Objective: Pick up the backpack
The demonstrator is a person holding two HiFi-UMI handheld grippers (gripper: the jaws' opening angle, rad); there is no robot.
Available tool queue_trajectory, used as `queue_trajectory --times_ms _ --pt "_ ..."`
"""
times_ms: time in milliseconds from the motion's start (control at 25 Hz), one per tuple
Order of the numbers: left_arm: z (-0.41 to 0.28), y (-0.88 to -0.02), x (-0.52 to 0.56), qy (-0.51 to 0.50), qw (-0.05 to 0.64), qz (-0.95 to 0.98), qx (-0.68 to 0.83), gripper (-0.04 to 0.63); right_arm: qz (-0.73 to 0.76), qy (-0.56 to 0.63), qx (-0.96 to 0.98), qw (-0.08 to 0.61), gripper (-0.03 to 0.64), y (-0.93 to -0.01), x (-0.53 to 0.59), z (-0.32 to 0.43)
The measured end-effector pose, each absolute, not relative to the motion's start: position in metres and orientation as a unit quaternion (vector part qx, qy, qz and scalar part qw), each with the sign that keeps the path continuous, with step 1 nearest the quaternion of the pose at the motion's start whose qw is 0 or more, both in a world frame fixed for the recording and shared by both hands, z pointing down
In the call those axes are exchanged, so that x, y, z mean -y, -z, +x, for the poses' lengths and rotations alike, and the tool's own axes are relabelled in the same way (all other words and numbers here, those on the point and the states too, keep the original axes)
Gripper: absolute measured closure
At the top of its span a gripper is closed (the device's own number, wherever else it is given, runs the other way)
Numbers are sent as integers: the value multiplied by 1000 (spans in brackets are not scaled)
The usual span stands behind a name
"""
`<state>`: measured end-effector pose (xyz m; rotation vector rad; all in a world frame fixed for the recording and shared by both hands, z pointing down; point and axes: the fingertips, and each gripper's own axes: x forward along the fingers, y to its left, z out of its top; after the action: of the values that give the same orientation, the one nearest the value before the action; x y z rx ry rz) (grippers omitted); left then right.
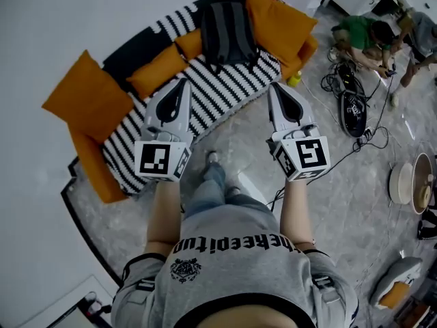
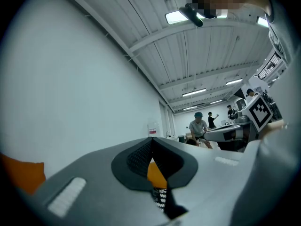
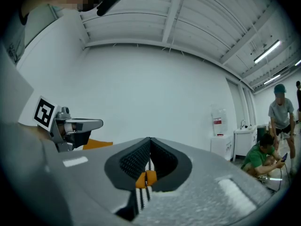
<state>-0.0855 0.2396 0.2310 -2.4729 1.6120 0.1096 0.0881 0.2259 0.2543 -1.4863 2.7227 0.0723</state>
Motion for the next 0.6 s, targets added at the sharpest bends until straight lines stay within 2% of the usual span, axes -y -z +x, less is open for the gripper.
queue_trajectory --times_ms 600 --pt "-99 -219 -136 -34 91 -843 -529 580 -497 -21 -867 22 614 -247 -127 75"
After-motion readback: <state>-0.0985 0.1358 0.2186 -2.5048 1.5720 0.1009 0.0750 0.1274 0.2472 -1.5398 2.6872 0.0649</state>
